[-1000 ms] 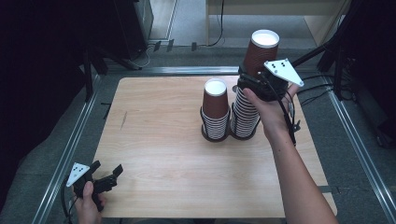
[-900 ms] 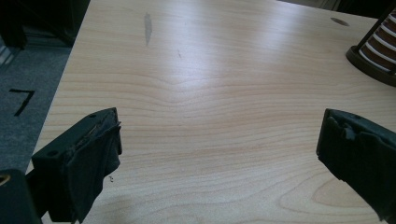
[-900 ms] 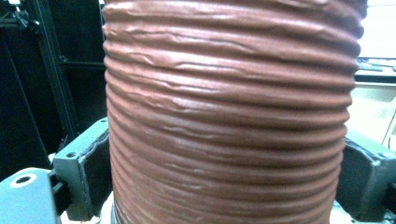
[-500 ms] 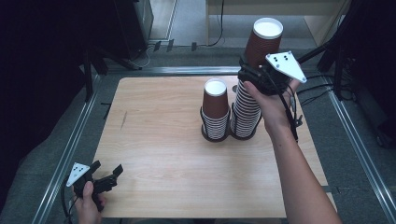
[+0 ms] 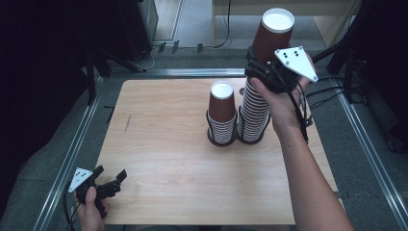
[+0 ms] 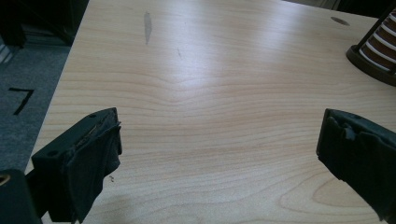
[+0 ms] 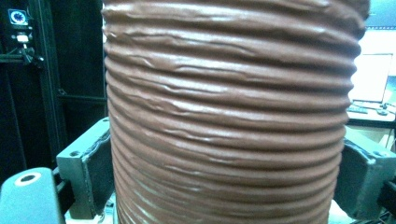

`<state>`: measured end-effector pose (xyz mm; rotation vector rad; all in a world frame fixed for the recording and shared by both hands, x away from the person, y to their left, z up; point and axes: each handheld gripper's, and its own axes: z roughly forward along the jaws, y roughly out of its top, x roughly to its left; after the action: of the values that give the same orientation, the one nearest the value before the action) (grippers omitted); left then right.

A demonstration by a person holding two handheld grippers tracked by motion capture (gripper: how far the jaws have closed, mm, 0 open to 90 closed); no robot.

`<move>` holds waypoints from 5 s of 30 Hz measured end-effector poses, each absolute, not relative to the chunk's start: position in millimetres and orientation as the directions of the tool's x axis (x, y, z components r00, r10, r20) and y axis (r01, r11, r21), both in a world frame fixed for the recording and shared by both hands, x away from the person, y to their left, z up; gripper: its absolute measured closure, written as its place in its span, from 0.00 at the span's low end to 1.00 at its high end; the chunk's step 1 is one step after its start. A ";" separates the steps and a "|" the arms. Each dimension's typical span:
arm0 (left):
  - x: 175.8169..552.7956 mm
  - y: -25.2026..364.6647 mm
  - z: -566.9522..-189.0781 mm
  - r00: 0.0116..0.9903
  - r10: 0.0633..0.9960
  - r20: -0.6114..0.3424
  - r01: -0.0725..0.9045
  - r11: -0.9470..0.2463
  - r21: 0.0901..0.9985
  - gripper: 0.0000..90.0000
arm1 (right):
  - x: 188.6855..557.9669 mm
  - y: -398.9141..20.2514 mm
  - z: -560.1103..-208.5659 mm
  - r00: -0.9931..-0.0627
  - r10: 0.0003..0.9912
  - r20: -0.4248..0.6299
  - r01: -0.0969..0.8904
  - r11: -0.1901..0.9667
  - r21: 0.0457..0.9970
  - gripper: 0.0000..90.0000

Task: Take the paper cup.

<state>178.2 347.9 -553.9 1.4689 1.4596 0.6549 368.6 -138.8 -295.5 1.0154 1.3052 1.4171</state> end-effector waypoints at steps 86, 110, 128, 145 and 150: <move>177.9 348.4 -554.0 0.145 0.959 -0.244 0.467 0.151 0.871 0.00 | 288.1 -93.7 -316.4 -0.468 0.882 -0.051 -0.128 -0.010 0.992 0.12; 177.1 346.0 -553.7 0.141 0.965 -0.222 0.463 0.134 0.876 0.00 | 267.7 -133.7 -373.3 -0.406 0.913 -0.038 -0.070 0.011 0.998 0.12; 178.9 341.9 -552.2 0.127 0.976 -0.178 0.473 0.098 0.876 0.00 | 262.6 -150.3 -419.4 -0.376 0.926 -0.030 -0.001 0.032 0.999 0.12; 194.6 296.7 -529.5 0.199 0.975 -0.097 0.452 -0.004 0.892 0.00 | 263.5 -168.6 -457.2 -0.355 0.935 -0.019 0.077 0.049 0.996 0.12; 204.5 270.8 -517.5 0.241 0.969 -0.059 0.418 -0.049 0.907 0.00 | 263.0 -173.1 -461.1 -0.351 0.936 -0.022 0.085 0.055 0.995 0.12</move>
<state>204.5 270.8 -517.5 1.6223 1.3178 0.7765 263.0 -173.1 -461.1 1.0579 1.5600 1.3915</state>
